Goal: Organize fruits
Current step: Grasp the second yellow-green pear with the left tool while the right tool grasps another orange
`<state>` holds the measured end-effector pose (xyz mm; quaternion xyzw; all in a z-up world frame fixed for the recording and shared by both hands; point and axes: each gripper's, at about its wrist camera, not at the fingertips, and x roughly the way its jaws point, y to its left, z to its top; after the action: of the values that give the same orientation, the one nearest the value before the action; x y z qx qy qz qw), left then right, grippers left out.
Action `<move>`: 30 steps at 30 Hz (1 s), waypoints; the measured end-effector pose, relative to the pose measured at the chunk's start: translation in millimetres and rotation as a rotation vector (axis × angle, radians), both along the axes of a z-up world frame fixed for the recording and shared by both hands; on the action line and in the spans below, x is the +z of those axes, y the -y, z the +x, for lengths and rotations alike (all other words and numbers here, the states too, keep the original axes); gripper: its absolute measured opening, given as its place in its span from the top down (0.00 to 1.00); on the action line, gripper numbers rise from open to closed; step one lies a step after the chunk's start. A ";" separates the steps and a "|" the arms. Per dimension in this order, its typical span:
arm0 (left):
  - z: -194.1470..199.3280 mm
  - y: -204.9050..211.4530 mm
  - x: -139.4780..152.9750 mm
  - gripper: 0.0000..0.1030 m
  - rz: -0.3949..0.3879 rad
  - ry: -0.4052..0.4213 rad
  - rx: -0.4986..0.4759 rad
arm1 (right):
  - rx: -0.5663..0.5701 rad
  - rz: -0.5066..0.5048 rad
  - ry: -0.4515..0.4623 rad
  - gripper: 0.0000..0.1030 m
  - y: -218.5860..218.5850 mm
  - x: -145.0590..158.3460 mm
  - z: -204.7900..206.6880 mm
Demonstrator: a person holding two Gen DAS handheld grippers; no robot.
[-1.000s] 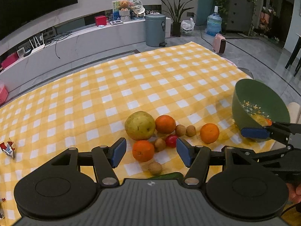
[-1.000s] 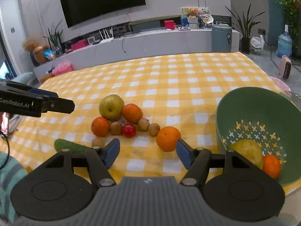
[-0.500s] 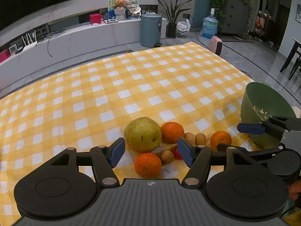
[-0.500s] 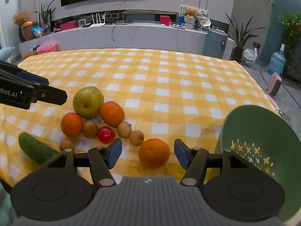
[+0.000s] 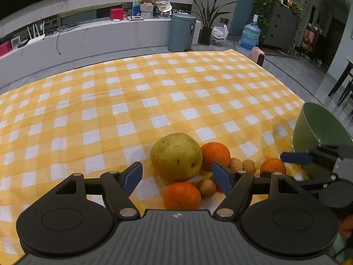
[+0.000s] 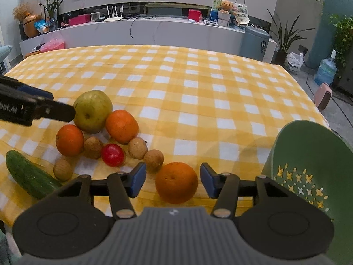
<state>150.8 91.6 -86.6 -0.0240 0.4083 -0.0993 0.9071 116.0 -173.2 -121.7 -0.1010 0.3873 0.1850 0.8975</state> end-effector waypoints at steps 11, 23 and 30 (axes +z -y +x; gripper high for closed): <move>23.1 12.0 -20.8 0.17 0.052 -0.055 -0.039 | 0.002 0.035 -0.055 0.58 7.1 -8.9 5.8; 33.7 31.0 -32.5 0.17 0.239 -0.036 -0.144 | -0.007 0.057 -0.092 0.58 10.4 -14.3 9.0; 39.4 37.7 -35.4 0.22 0.241 -0.035 -0.155 | -0.003 0.058 -0.090 0.59 9.4 -14.9 9.5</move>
<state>190.3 53.9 -122.0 0.1147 0.4335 -0.1188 0.8859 125.5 -182.6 -136.7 -0.0659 0.4219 0.1993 0.8820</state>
